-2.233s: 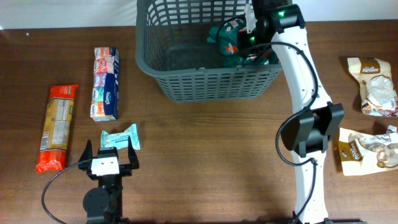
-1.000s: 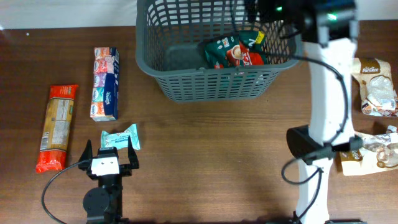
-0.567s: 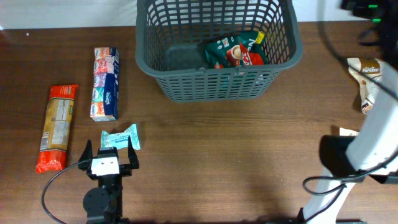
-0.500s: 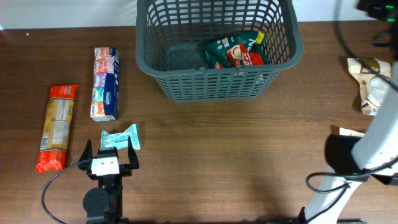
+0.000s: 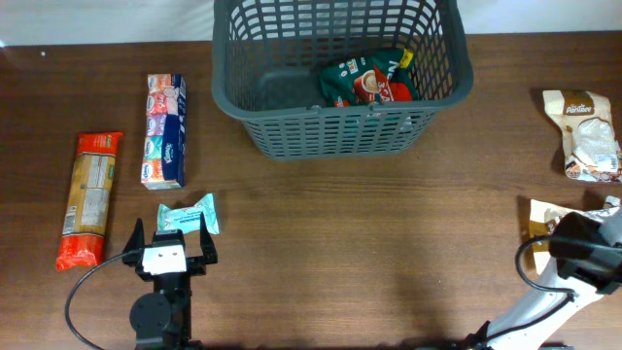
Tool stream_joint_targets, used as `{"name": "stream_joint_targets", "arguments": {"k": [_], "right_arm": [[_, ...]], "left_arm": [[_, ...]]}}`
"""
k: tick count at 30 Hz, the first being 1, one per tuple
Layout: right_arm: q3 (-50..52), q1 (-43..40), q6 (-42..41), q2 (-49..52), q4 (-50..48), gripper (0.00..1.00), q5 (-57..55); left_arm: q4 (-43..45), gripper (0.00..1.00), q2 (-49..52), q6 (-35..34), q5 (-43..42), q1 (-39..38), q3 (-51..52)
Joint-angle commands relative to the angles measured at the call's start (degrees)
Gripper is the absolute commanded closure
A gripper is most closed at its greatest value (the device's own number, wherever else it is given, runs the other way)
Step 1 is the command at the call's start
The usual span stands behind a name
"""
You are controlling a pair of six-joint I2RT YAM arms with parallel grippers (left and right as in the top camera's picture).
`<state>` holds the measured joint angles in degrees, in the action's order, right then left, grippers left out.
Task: Pack container
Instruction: 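Move the right gripper back toward the white rice bag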
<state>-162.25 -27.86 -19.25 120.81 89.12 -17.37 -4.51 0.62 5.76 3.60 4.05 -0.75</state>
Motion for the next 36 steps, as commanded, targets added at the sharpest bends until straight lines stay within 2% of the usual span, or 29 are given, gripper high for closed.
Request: {"name": "stream_joint_targets", "arguments": {"k": [1, 13, 18, 23, 30, 36], "right_arm": [[5.0, 0.1, 6.9, 1.5, -1.6, 0.01, 5.4], [29.8, 0.5, 3.8, 3.3, -8.6, 0.01, -6.4], [36.7, 0.5, 5.5, 3.3, -12.0, 0.01, -8.9], [38.9, 0.5, 10.7, 3.3, -14.7, 0.01, -8.8], [38.9, 0.4, 1.7, 3.3, -15.3, 0.01, -8.6], [38.9, 0.4, 7.2, 4.0, -17.7, 0.01, -3.2]], "left_arm": [[-0.1, 0.01, -0.3, -0.5, -0.4, 0.1, 0.2], [-0.1, 0.01, -0.3, -0.5, -0.4, 0.1, 0.2], [-0.1, 0.01, -0.3, -0.5, -0.4, 0.1, 0.2], [-0.1, 0.01, -0.3, -0.5, -0.4, 0.1, 0.2], [-0.1, 0.01, -0.3, -0.5, -0.4, 0.1, 0.2], [-0.1, 0.01, -0.3, -0.5, -0.4, 0.1, 0.2]]}}
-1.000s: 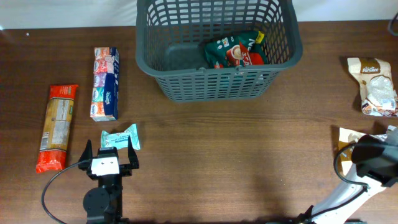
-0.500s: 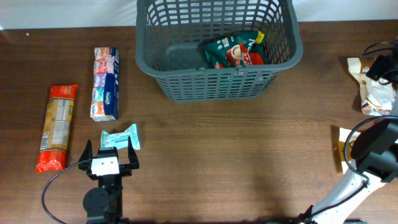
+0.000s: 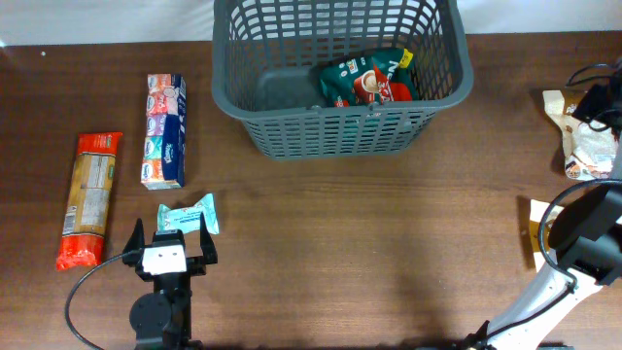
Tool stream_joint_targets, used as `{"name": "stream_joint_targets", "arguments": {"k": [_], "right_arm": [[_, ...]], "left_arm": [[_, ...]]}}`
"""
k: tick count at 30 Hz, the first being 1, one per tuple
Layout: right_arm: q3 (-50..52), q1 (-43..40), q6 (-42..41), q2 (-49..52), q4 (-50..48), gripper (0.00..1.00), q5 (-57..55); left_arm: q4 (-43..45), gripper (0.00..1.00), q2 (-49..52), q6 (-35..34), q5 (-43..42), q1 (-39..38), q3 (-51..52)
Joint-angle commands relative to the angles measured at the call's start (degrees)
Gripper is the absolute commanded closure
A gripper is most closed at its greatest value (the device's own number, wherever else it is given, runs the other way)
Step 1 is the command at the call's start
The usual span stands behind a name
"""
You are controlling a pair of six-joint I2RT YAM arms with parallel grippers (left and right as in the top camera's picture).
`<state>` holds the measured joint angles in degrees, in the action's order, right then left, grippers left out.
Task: Pack container
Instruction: 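Move the right gripper back toward the white rice bag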
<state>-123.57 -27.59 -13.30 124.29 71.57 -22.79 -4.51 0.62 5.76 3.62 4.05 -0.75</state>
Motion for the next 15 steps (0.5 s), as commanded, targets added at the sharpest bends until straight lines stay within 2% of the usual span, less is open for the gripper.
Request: {"name": "stream_joint_targets", "arguments": {"k": [1, 15], "right_arm": [[0.3, 0.2, 1.2, 0.9, 0.0, 0.01, 2.3], [0.3, 0.2, 3.6, 7.1, 0.3, 0.01, 4.7]], "left_arm": [[-0.1, 0.01, -0.3, -0.5, -0.4, 0.1, 0.2], [-0.1, 0.01, -0.3, -0.5, -0.4, 0.1, 0.2]]}}
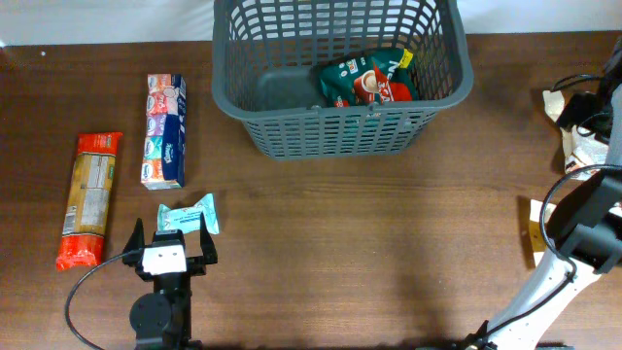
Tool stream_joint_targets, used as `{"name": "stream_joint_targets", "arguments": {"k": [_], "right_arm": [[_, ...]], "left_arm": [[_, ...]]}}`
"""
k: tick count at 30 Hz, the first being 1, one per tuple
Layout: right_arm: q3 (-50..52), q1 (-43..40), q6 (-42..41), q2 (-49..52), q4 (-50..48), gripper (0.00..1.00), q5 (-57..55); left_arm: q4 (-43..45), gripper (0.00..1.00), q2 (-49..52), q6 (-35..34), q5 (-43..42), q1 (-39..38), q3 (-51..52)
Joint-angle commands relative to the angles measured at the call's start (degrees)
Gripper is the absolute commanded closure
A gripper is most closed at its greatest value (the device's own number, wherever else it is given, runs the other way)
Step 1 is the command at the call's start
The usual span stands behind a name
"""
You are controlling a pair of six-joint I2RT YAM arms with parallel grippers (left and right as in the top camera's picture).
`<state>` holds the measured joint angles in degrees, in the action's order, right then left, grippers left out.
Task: Pack container
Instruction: 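Move the right gripper back toward the white rice bag, then lower the right gripper and grasp the white rice bag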
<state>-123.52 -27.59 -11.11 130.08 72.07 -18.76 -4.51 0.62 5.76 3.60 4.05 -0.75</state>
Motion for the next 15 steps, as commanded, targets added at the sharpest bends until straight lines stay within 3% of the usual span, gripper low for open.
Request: {"name": "stream_joint_targets", "arguments": {"k": [1, 6, 15], "right_arm": [[0.2, 0.2, 3.1, 1.6, -0.3, 0.01, 1.4], [0.3, 0.2, 13.1, 3.6, -0.8, 0.01, 4.3], [0.3, 0.1, 14.4, 6.4, -2.2, 0.01, 1.9]], "left_arm": [[-0.1, 0.01, -0.3, -0.5, -0.4, 0.1, 0.2], [-0.1, 0.01, -0.3, -0.5, -0.4, 0.1, 0.2], [-0.1, 0.01, -0.3, -0.5, -0.4, 0.1, 0.2]]}}
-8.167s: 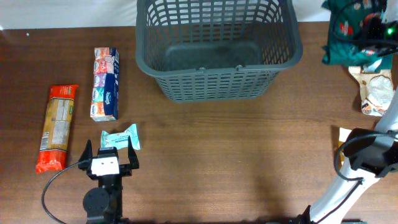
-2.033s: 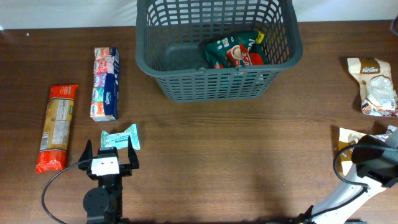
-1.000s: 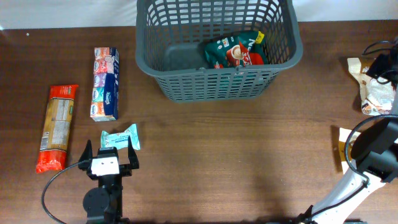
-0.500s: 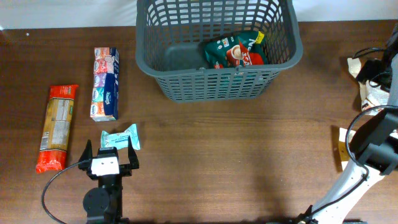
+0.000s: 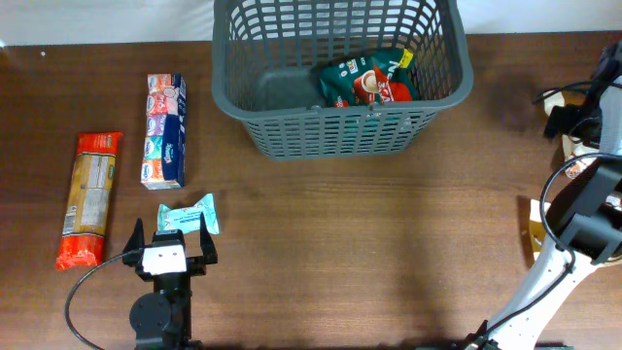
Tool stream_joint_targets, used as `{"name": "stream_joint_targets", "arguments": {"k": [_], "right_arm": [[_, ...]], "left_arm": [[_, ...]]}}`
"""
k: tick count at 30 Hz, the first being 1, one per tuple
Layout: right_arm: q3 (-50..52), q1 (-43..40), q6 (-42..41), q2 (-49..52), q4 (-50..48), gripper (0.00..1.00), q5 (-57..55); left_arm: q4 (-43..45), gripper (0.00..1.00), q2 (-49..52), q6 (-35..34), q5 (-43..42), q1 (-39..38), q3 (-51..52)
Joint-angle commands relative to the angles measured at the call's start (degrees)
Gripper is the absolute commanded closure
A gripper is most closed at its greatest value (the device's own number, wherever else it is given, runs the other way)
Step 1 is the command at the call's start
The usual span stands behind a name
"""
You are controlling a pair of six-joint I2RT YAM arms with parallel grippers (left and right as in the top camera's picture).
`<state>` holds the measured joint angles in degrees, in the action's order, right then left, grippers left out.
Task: Pack container
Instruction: 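Lower the right gripper and grasp the white rice bag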
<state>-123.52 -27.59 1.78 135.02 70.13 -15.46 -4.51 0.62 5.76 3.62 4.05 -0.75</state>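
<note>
The grey plastic basket point(image 5: 292, 131) stands at the back centre with a green and red coffee packet point(image 5: 367, 83) inside. My left gripper point(image 5: 172, 235) rests open at the front left, just short of a small teal packet point(image 5: 188, 216). My right arm reaches up the right edge, and its gripper point(image 5: 562, 119) sits over a white snack bag point(image 5: 577, 148), most of which is hidden. The view does not show how the jaws stand.
A strip of tissue packs point(image 5: 164, 129) and a red pasta packet point(image 5: 87, 199) lie at the left. A brown and white packet point(image 5: 535, 226) lies at the right edge, partly under my right arm.
My right gripper has shifted a little to the left and nearer over the white snack bag, covering more of it. The left arm and everything else stay put.
At first my right arm was low at the front right, over the brown packet, with the white snack bag in full view. Then it stretched back to the snack bag's far end. Now it lies across the bag. My left gripper has stayed open by the teal packet.
</note>
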Motion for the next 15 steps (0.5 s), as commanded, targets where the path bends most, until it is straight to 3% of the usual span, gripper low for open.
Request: {"name": "stream_joint_targets", "arguments": {"k": [1, 15], "right_arm": [[0.3, 0.1, 2.0, 1.7, -0.5, 0.01, -2.0], [0.3, -2.2, 10.7, 2.2, -6.0, 0.01, -3.4]], "left_arm": [[-0.1, 0.01, -0.3, -0.5, -0.4, 0.1, 0.2], [-0.1, 0.01, -0.3, -0.5, -0.4, 0.1, 0.2]]}}
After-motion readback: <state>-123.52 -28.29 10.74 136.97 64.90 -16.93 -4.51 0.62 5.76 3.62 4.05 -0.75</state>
